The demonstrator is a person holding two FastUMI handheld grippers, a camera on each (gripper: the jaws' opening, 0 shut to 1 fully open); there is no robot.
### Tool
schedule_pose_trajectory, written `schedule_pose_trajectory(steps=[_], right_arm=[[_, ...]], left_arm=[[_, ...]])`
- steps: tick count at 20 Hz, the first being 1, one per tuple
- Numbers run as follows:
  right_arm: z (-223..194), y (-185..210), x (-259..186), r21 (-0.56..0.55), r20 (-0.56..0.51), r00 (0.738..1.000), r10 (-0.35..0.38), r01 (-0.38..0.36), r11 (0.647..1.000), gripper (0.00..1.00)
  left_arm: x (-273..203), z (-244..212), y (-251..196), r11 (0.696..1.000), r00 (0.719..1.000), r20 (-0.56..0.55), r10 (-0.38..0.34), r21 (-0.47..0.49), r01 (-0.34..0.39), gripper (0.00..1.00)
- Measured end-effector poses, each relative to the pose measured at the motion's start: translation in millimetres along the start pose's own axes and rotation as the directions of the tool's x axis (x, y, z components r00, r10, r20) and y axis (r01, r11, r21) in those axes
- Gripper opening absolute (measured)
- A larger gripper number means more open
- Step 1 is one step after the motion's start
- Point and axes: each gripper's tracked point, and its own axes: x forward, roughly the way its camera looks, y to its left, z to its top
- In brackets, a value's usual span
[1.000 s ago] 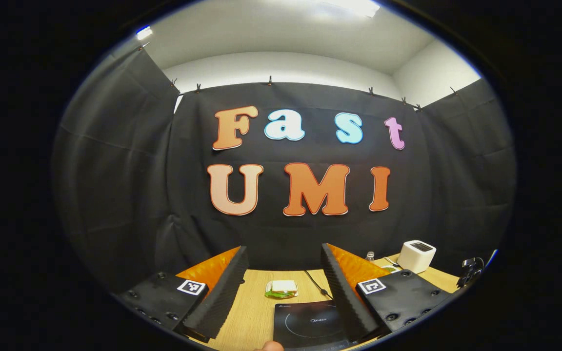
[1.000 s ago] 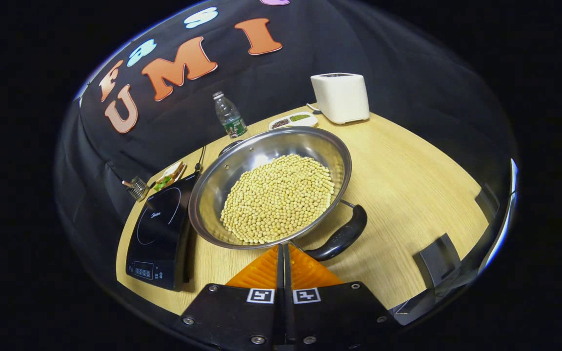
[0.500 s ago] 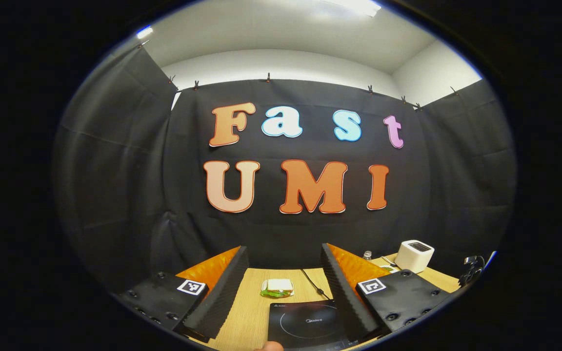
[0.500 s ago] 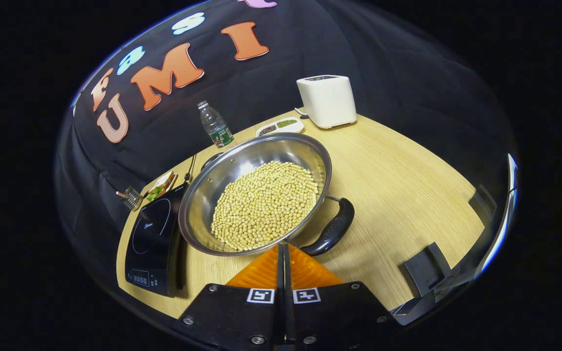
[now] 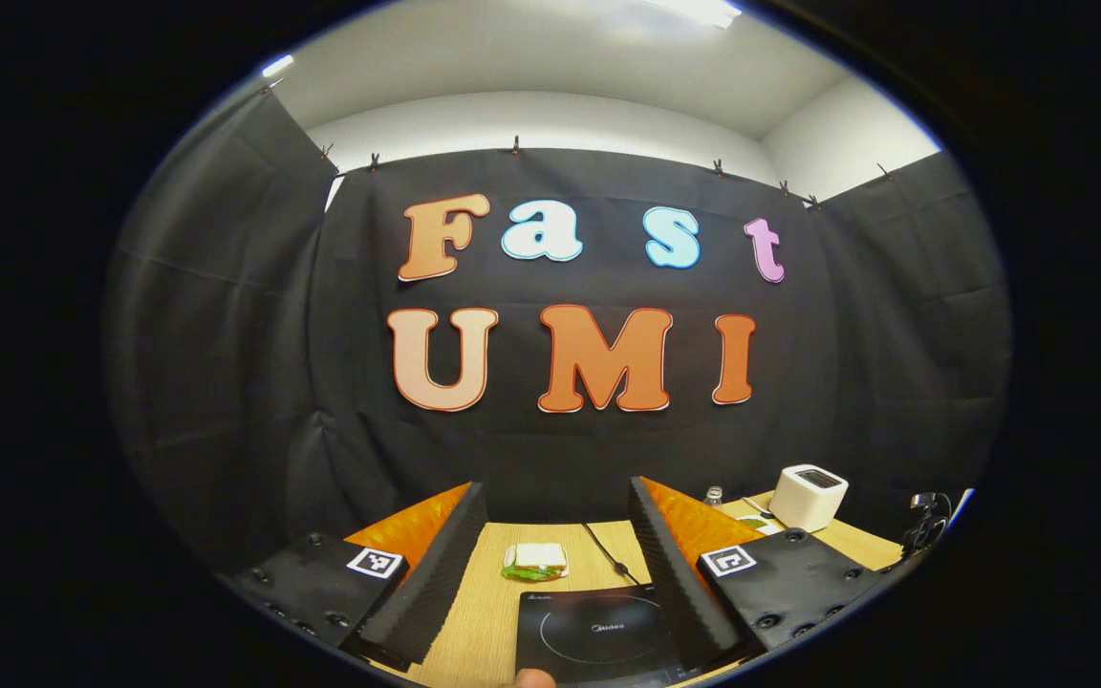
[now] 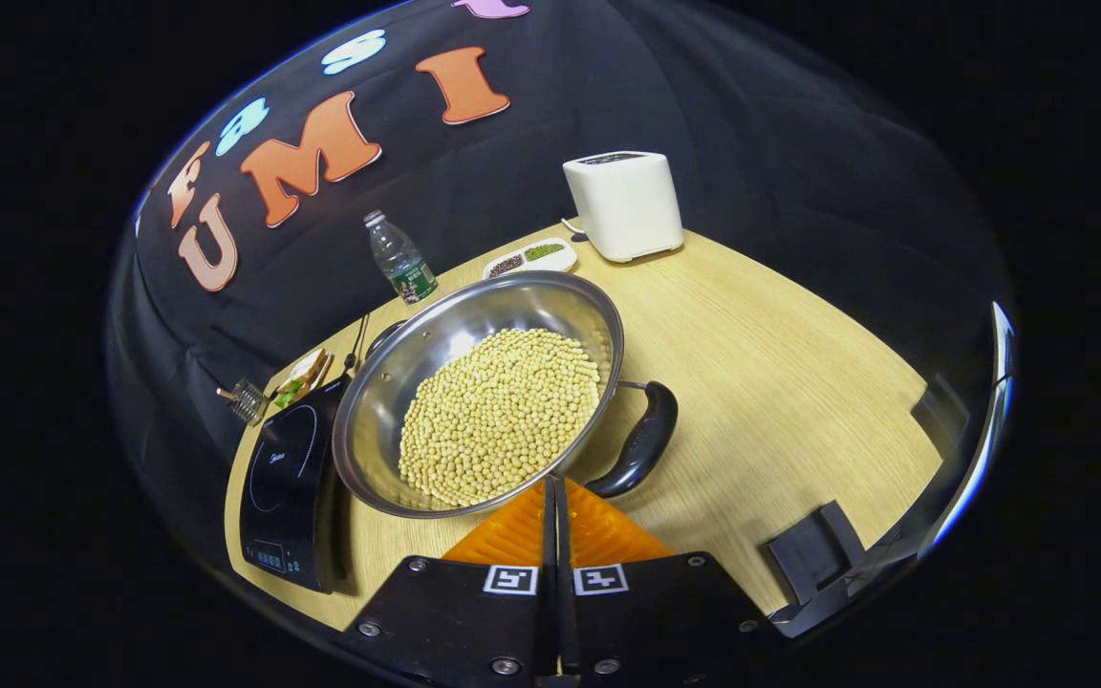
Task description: First push the handle of the pot to place it horizontally, then grasp the pot with both hands and set it on the induction cooktop.
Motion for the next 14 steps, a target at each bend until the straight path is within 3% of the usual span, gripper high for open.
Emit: schedule_pose_trajectory(steps=[14], right_arm=[[25,-23,21,0.02,0.017,0.999,-0.046,0.046,0.999,0.0]], left_arm=[[17,-6,-10,1.0,1.0,-0.008,-0.009,-0.002,0.009,0.96]])
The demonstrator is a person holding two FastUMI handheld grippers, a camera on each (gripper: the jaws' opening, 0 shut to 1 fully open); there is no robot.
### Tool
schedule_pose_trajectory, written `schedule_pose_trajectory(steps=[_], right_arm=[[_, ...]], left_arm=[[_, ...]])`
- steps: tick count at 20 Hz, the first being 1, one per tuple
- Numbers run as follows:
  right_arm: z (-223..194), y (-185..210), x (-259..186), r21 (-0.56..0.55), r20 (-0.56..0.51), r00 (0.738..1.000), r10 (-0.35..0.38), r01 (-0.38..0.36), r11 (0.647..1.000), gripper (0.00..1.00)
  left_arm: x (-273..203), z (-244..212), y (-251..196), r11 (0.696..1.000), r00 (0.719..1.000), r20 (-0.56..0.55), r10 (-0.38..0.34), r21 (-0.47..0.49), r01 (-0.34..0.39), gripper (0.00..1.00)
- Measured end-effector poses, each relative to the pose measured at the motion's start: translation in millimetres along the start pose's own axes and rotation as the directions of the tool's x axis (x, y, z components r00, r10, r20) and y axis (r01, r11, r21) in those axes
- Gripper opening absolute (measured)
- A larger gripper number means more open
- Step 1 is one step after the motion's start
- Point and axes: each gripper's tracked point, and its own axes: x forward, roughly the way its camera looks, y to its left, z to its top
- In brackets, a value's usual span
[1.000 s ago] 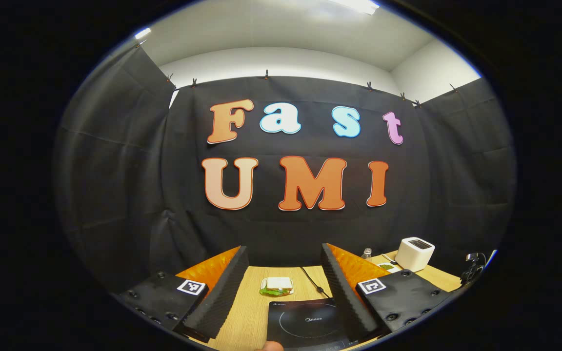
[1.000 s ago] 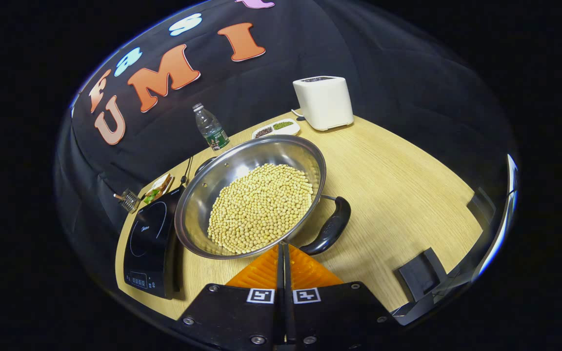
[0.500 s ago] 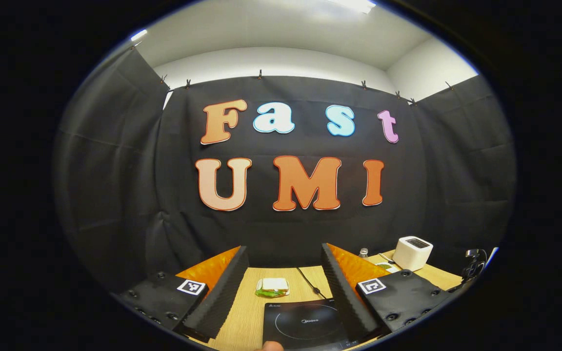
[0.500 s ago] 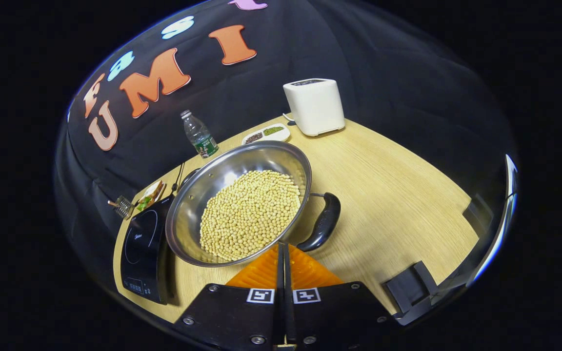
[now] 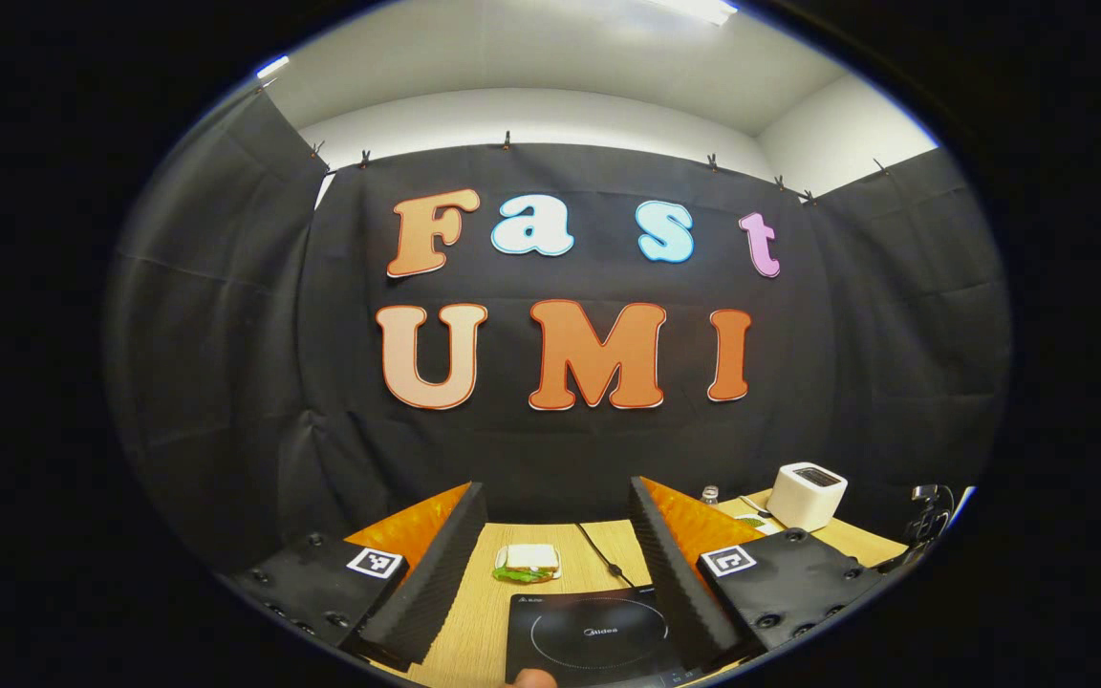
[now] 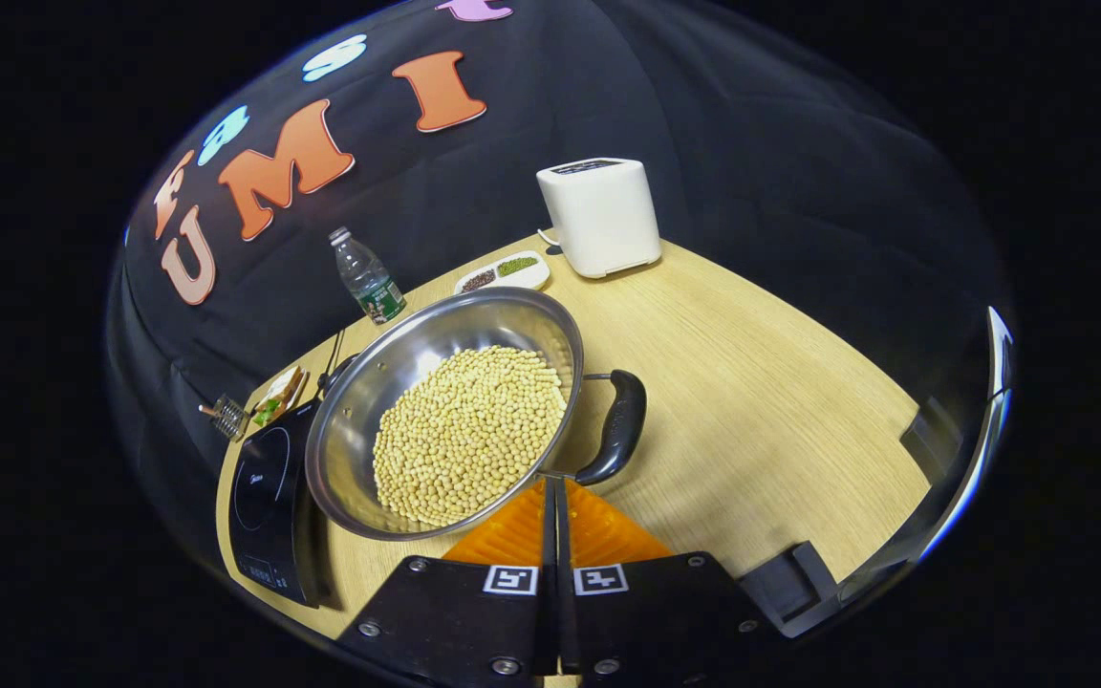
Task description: First push the handle of the pot to place it horizontally, then grasp the pot with both hands and set it on the induction cooktop.
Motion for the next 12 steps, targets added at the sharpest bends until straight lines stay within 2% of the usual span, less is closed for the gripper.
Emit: schedule_pose_trajectory(steps=[2,5,8,12], right_arm=[[2,-2,5,0.001,-0.002,1.0,-0.009,0.009,1.0,0.0],[1,-18,15,-0.008,-0.016,0.998,-0.063,0.063,0.998,0.0],[4,-20,21,0.032,-0.032,0.998,-0.06,0.061,0.998,0.0],[12,-23,28,0.015,-0.031,0.996,-0.084,0.085,0.996,0.0]], left_arm=[[1,1,2,1.0,1.0,0.004,0.005,0.0,-0.005,0.96],[3,0,3,1.0,1.0,0.003,0.007,0.0,-0.007,0.96],[9,-3,4,1.0,1.0,0.0,0.012,0.008,-0.012,0.98],[19,-10,0,1.0,1.0,-0.01,0.005,0.002,-0.005,0.96]])
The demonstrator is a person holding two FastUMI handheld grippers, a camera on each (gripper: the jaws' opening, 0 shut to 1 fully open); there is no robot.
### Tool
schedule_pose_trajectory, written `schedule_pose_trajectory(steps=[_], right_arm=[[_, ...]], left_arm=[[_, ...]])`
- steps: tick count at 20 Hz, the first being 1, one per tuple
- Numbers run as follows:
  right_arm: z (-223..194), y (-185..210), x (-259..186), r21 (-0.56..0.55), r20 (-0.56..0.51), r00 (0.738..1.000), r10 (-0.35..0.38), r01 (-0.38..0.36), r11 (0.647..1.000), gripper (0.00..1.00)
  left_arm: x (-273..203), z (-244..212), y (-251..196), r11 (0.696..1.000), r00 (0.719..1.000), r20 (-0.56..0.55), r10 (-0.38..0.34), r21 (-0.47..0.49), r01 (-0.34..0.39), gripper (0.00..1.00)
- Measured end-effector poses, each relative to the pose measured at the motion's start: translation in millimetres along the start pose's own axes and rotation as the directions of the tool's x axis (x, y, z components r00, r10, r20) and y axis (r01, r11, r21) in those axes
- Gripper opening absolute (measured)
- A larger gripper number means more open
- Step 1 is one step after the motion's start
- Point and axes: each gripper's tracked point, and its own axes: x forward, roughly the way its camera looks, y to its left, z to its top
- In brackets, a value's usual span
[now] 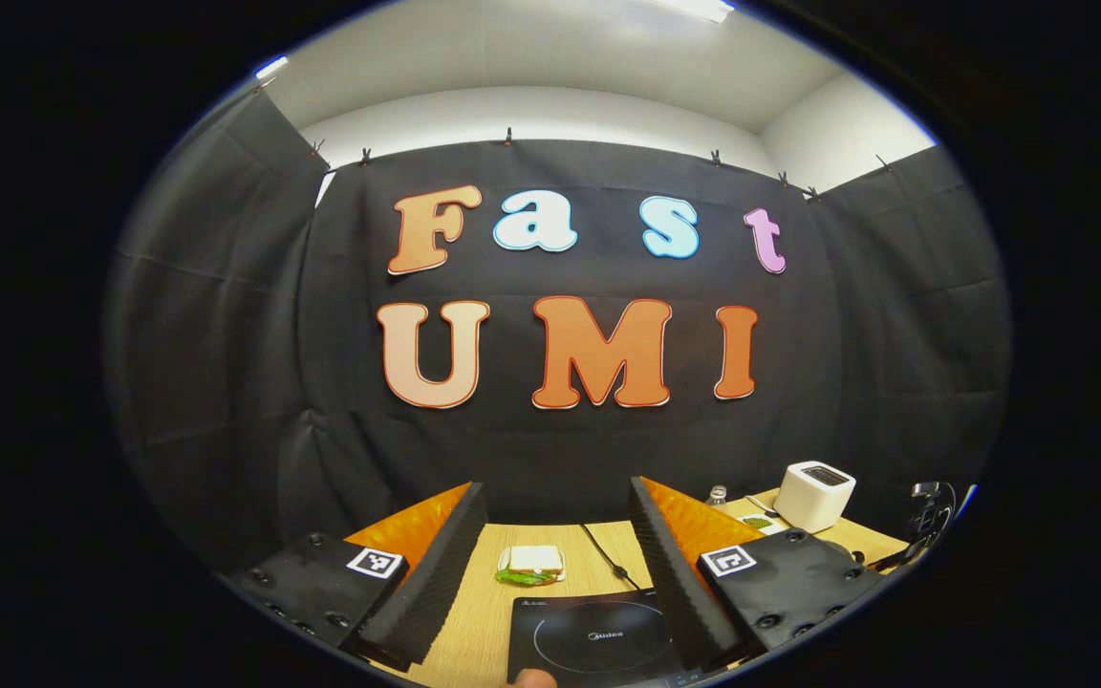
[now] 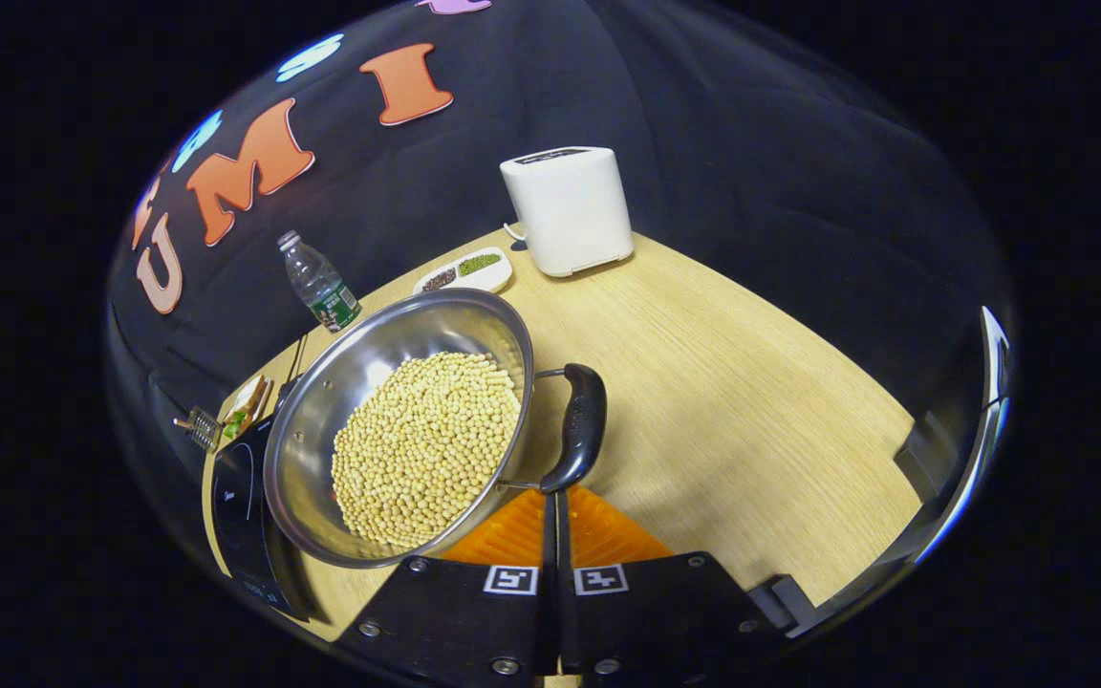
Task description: First push the handle of the pot to place it horizontally, then grasp the pot with both hands and set it on the induction cooktop.
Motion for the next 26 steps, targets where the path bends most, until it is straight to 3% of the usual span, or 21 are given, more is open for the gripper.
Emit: schedule_pose_trajectory(steps=[20,26], right_arm=[[50,-10,55,-0.057,0.024,0.997,-0.073,0.074,0.996,0.0],[60,-14,69,-0.078,0.023,0.994,-0.104,0.106,0.991,0.0]], left_arm=[[43,-34,-9,1.0,0.999,-0.045,-0.017,-0.011,0.017,0.99],[44,-46,-23,0.998,0.997,-0.052,-0.064,-0.028,0.062,0.99]])
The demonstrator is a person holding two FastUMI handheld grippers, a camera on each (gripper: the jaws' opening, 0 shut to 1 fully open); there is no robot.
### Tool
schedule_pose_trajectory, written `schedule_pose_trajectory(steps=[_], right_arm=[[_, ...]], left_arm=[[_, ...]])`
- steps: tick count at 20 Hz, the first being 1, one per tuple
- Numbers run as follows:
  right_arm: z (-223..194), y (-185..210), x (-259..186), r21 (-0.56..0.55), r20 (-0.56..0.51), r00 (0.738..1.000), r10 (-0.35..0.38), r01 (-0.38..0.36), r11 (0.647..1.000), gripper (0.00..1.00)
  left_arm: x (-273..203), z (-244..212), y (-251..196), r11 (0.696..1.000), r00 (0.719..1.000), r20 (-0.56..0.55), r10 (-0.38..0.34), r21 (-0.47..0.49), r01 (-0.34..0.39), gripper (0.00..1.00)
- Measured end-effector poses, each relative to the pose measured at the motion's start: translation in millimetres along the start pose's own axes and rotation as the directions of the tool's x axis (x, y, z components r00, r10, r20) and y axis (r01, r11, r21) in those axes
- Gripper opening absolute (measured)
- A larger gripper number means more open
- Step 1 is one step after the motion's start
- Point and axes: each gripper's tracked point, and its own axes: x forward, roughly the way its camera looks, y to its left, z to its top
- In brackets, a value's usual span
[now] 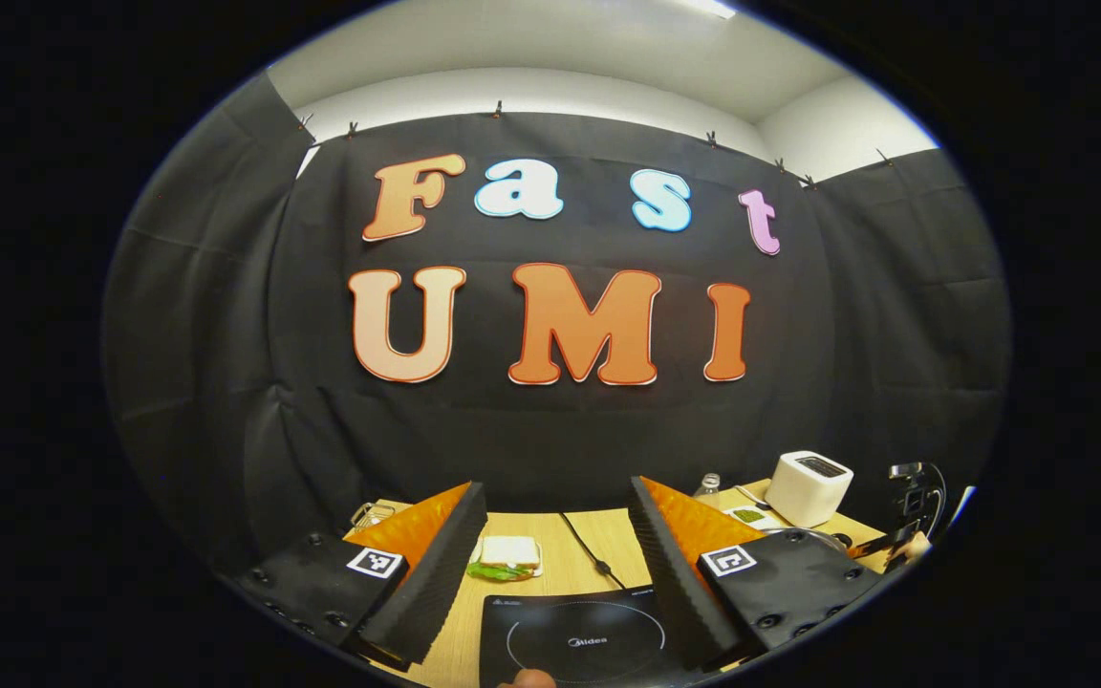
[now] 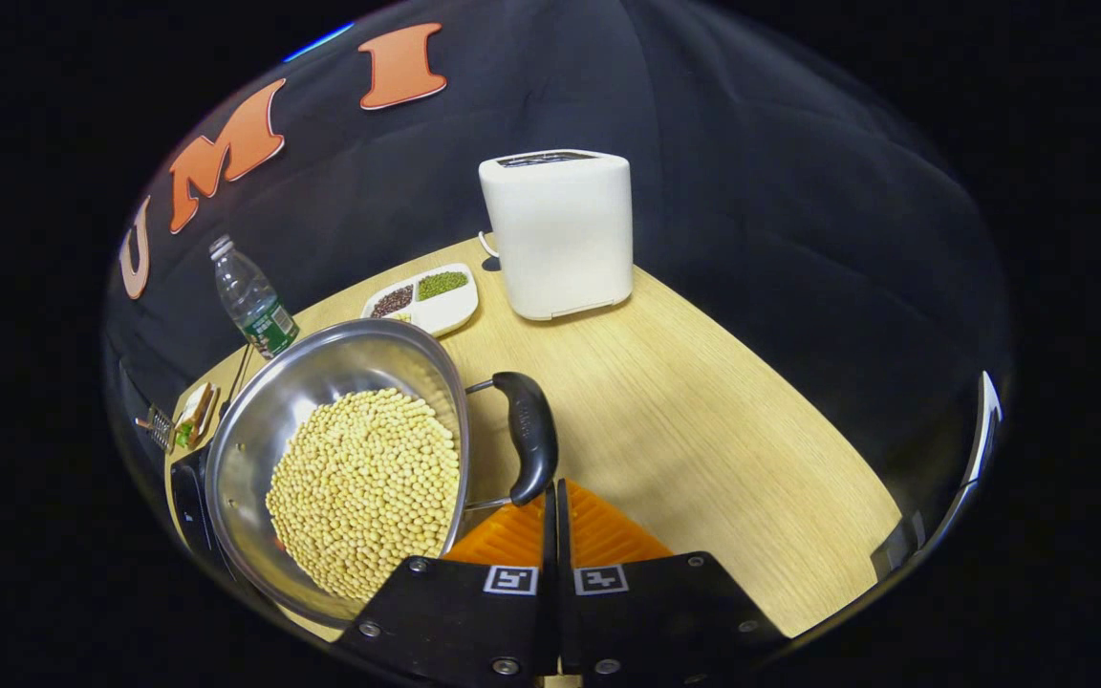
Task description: First push the handle of the pot to place it horizontally, then grasp the pot with both hands and set it on the induction cooktop.
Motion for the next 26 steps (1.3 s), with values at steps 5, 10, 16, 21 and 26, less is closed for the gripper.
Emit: schedule_pose_trajectory(steps=[5,10,16,21,26], right_arm=[[5,2,10,-0.011,-0.007,1.0,-0.01,0.01,1.0,0.0],[12,-4,-7,-0.004,0.008,1.0,0.002,-0.002,1.0,0.0],[46,-22,-43,0.034,0.131,0.991,-0.005,0.001,0.999,0.02],[66,-1,-55,-0.003,0.23,0.969,0.092,-0.094,0.996,0.28],[80,18,-40,-0.157,0.313,0.939,0.142,-0.096,0.983,0.83]], left_arm=[[9,-12,-3,1.0,1.0,-0.016,-0.001,-0.002,0.001,0.98],[24,-34,-24,0.999,0.998,-0.046,-0.038,-0.031,0.037,0.99],[56,-84,-72,0.992,0.997,-0.053,-0.057,-0.117,0.05,0.98],[84,-171,-151,0.993,0.984,-0.146,-0.106,-0.071,0.096,0.98],[87,-258,-222,0.988,0.947,-0.283,-0.154,-0.071,0.14,0.99]])
